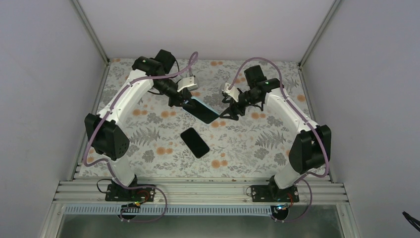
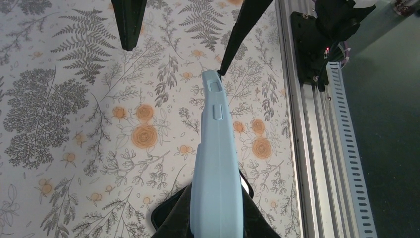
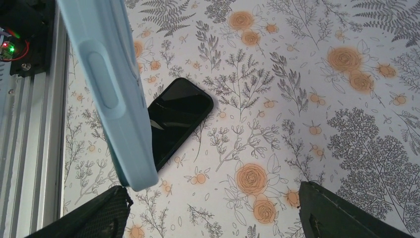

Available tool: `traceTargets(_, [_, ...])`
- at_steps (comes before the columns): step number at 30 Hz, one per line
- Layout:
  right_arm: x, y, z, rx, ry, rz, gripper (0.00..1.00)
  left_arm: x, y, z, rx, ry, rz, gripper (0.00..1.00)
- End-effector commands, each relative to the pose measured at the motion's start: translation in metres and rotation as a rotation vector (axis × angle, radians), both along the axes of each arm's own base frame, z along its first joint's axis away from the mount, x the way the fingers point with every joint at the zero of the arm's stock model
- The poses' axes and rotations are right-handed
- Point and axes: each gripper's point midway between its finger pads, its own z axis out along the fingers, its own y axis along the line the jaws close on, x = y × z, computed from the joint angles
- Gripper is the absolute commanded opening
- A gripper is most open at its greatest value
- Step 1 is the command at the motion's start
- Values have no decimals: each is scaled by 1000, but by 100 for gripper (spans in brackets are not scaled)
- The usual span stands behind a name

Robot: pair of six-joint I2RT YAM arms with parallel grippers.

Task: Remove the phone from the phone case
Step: Remove the phone case from the phone.

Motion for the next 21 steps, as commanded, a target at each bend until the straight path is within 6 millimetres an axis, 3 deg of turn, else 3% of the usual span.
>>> traceTargets(1, [1, 9, 7, 31, 2, 13, 84, 3, -8, 14, -78, 0, -21, 2])
traceTargets(21, [25, 11, -12, -16, -7, -31, 83, -15, -13, 37, -147, -19, -55, 2])
